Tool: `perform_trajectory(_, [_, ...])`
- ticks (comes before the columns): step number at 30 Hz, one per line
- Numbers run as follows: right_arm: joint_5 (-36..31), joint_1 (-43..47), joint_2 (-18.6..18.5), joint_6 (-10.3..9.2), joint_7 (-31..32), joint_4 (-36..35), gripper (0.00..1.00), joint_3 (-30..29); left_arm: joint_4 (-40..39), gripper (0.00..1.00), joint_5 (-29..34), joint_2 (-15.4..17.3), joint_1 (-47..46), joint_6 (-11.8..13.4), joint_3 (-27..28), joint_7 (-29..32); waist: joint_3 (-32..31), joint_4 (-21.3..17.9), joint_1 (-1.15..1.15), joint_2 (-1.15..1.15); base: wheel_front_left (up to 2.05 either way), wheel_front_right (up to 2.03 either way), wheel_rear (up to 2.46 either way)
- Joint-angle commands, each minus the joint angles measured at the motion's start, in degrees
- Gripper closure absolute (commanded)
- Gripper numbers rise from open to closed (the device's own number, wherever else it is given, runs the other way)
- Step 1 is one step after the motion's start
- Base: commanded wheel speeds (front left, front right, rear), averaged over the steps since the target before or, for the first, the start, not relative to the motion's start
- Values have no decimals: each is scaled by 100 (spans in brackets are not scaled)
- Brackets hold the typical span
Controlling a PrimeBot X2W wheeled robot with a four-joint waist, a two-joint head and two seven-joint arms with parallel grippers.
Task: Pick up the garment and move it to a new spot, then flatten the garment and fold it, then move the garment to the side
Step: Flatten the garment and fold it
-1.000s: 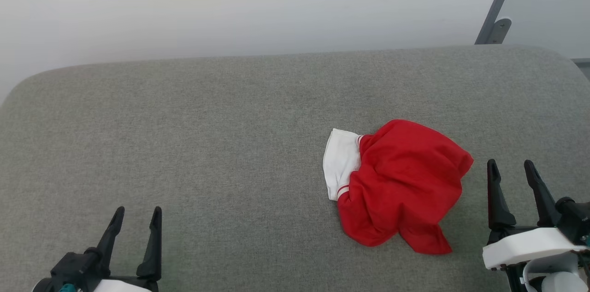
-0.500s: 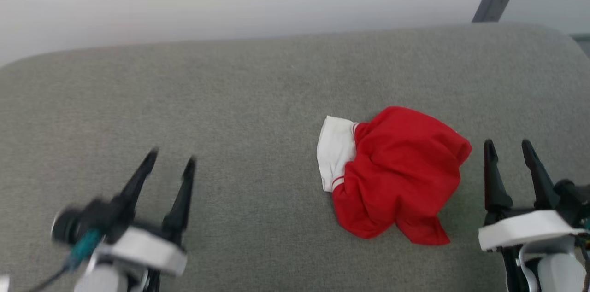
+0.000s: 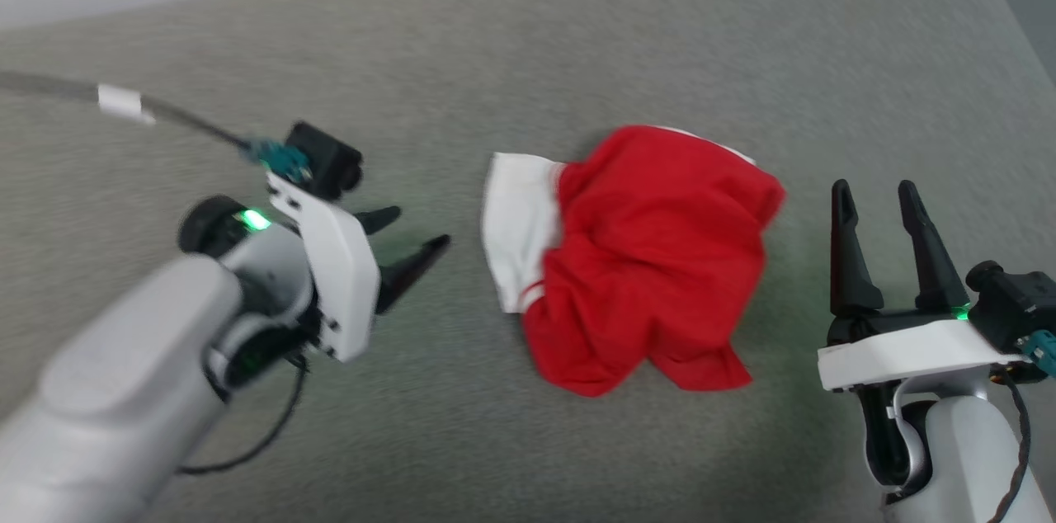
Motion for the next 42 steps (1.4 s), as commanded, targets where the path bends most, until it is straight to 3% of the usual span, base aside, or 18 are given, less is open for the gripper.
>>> perform_trajectory(1, [67,-50,29,-2,-30,22,0,19,-24,0,-257,171,-282,15,-236,367,381,-425,0,0,0,0,0])
perform_trajectory(3, [338,-93,34,-2,-29,59,0,98,108,0,-816,381,-657,15,-462,808,542,-678,0,0,0,0,0])
perform_trajectory(5, [468,-120,35,-2,-29,66,0,118,258,0,-919,483,-835,15,-656,968,621,-828,0,0,0,0,0])
perform_trajectory(15, [710,-150,36,-2,-30,39,0,146,466,0,-1814,411,-1008,16,-1291,1048,745,-1212,0,0,0,0,0])
perform_trajectory(16, [717,-154,37,-2,-30,37,0,144,510,25,-1821,417,-1037,16,-1339,997,747,-1215,0,0,0,0,0])
perform_trajectory(18, [722,-164,36,-2,-30,38,0,125,641,100,-1810,413,-1091,17,-1429,924,744,-1207,0,0,0,0,0])
perform_trajectory(24, [598,-145,33,-2,-30,46,0,42,858,100,-1981,607,-1290,16,-1454,332,616,-921,0,0,0,0,0])
perform_trajectory(30, [519,-119,28,-2,-30,66,0,50,847,100,-2183,1184,-1161,16,-1398,-81,461,-664,0,0,0,0,0])
perform_trajectory(36, [422,-74,29,-2,-30,91,0,39,1317,100,-2227,2020,-923,16,-1290,-470,341,-436,0,0,0,0,0])
perform_trajectory(42, [352,-50,28,-2,-30,96,0,13,2059,100,-2198,2201,-820,254,-1171,-805,298,-384,0,0,0,0,0])
